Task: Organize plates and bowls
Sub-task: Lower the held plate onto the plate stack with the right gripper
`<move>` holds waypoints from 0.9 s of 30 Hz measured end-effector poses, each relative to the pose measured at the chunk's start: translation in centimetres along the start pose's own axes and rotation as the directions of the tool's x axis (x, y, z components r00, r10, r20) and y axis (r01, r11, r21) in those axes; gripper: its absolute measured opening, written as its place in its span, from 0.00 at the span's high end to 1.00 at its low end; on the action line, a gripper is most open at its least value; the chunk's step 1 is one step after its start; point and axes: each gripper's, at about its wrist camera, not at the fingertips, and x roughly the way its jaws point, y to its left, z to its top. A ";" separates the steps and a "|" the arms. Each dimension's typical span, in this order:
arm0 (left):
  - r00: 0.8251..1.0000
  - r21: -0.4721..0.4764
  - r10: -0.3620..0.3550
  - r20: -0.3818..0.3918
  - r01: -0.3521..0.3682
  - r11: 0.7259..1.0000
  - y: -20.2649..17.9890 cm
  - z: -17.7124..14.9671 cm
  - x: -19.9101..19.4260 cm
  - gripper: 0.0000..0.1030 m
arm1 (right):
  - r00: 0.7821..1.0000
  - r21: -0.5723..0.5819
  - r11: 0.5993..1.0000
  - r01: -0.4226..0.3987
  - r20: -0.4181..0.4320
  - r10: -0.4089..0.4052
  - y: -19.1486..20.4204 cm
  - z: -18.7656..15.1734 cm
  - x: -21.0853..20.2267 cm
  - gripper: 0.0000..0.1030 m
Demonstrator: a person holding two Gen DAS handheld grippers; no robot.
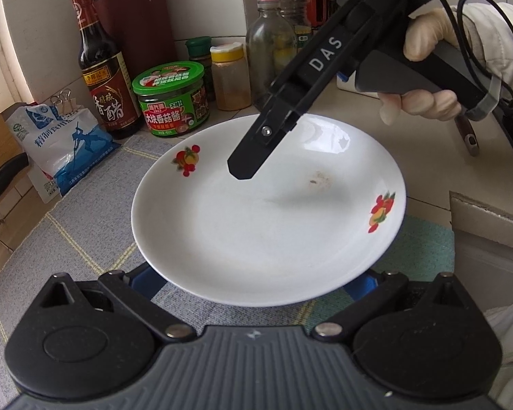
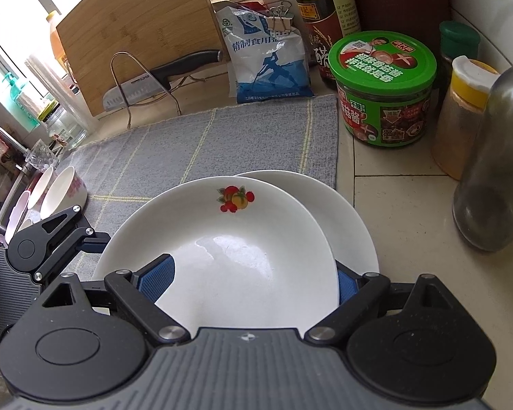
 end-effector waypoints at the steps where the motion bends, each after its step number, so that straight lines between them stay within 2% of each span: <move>1: 1.000 0.001 -0.001 -0.001 0.001 1.000 0.0 0.0 0.1 0.00 | 1.000 0.001 1.000 0.002 0.001 -0.002 0.0 -0.1 -0.1 0.07; 14: 1.000 0.006 -0.029 0.008 0.028 1.000 0.0 0.1 0.7 0.00 | 0.999 0.021 0.999 0.038 -0.018 -0.038 -0.1 -0.7 -0.7 0.07; 27: 0.998 -0.035 -0.056 0.026 0.057 0.998 0.3 0.0 0.5 0.00 | 0.996 0.055 0.994 0.094 -0.014 -0.093 0.2 -1.3 -1.9 0.05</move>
